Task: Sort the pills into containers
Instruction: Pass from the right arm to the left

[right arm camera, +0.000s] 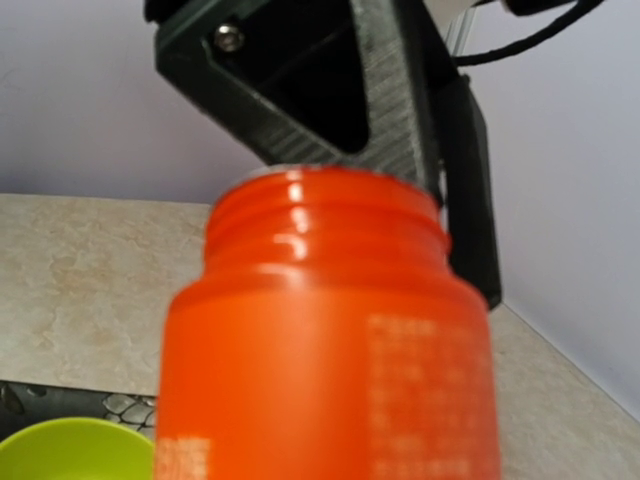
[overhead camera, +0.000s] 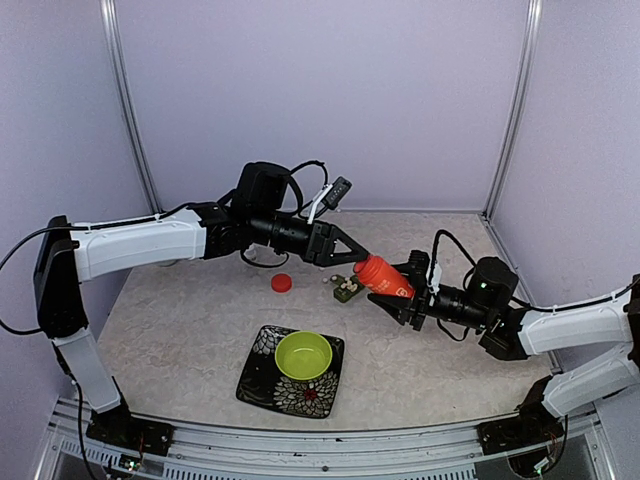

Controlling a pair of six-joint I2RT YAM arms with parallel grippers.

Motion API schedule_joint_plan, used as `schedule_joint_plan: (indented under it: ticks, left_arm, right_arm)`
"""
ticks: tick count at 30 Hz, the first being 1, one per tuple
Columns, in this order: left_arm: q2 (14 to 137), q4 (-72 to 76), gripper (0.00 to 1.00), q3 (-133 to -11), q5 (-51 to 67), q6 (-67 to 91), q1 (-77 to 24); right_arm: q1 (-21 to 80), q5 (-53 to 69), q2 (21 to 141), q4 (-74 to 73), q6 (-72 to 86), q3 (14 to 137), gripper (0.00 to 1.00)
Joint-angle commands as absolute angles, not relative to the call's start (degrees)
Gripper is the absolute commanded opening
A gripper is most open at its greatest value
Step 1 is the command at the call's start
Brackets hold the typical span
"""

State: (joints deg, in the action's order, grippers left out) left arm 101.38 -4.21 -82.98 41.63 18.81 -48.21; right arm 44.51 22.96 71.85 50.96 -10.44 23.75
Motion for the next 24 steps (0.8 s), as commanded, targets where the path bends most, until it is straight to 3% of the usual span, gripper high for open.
schedule_joint_plan:
  ticks: [1,18,24]
  left_arm:
    - [102.39,-3.52,0.47,-81.82,41.9,19.09,-48.61]
    - [102.06,-4.75,0.47,-81.85,44.68,18.19,-48.08]
    - [103.93,-5.95,0.4,-83.22,46.26,17.73,-48.16]
  right_arm:
    - [45.18,24.66,70.27,53.73,-10.9,25.72,0.14]
    - [45.15,24.65,69.7,52.24,-11.39,26.75,0.13]
    - [45.18,24.37,69.18,50.92,-11.81,27.0,0.13]
